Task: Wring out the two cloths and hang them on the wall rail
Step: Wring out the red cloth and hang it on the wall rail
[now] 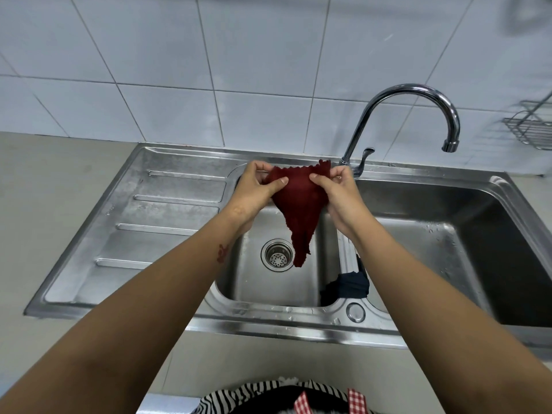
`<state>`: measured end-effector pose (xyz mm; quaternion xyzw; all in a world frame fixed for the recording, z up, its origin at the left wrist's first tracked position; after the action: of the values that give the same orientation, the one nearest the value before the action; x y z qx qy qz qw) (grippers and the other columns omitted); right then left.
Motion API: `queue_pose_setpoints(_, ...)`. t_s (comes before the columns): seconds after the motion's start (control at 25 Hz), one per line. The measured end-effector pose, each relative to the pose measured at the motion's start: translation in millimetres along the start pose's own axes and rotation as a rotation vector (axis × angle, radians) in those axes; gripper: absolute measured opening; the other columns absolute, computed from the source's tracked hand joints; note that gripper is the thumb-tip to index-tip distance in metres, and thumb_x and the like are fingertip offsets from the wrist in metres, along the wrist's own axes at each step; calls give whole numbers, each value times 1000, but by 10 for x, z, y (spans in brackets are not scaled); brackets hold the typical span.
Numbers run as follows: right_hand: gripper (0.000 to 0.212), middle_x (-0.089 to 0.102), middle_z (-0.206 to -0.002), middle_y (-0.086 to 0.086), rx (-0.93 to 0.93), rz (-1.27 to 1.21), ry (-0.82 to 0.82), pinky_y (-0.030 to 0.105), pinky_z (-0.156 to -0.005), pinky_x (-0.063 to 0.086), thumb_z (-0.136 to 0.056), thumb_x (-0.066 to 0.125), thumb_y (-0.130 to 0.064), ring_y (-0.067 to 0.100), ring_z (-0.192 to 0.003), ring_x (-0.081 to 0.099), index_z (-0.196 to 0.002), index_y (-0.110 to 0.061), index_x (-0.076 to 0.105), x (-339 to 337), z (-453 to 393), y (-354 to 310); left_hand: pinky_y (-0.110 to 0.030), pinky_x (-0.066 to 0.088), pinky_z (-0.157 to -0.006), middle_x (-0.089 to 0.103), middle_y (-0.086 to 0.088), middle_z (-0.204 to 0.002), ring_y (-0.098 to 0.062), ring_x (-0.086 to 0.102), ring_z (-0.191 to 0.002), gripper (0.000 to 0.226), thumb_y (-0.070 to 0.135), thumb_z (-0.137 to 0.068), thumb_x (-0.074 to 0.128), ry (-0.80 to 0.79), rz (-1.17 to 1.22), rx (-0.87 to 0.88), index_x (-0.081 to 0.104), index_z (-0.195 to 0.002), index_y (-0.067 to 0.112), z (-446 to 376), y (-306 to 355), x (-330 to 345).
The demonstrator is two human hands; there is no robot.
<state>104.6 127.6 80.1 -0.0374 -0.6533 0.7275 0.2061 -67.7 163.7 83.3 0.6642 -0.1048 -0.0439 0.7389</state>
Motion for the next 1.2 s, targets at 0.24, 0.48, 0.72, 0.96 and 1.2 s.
queue_pose_setpoints(0.24,15,66,-95,9,114,44,-45,33,-81,51,-85,64,-2,21,-87,64,-97,-11,60,-120,13,55,-17,53,-62,67,-2,-95,-14,65,-86,18,4,-87,65,-3,-87,-75,64,-104,10,-56,-20,-114)
queue_pose_setpoints(0.48,21,57,-70,-1,40,423,-141,17,-51,45,-85,70,-16,9,-60,54,-74,-18,52,-102,87,43,-15,54,-56,62,-4,-80,-10,61,-72,13,10,-87,66,236,-167,45,61,-76,14,-153,144,-351)
queue_pose_setpoints(0.72,16,46,-64,-3,-1,848,-265,21,-60,37,-84,69,-8,9,-60,45,-73,-15,59,-174,84,148,-18,52,-58,66,-6,-85,-14,64,-75,9,18,-87,67,347,-227,105,64,-79,14,-221,255,-578)
queue_pose_setpoints(0.96,13,57,-84,0,-182,1220,-23,24,-74,35,-90,59,-14,25,-91,57,-93,-11,71,-369,13,1,-28,59,-67,65,-4,-81,-19,65,-78,8,16,-88,66,321,-334,180,66,-85,9,-150,333,-597)
queue_pose_setpoints(1.2,13,64,-96,3,-661,1160,441,39,-80,34,-93,44,-24,28,-94,54,-94,-18,56,-308,261,-597,-32,47,-68,59,-6,-85,-19,55,-74,20,32,-92,55,541,-609,624,56,-83,14,107,808,-598)
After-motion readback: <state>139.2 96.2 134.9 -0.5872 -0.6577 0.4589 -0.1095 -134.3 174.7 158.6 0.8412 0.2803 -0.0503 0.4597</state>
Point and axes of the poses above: each hand's wrist, its own z-axis away from the middle knuckle, its own x-axis out of the palm, y = z × x, the point moved 6 cm from there along -z, towards the middle knuckle
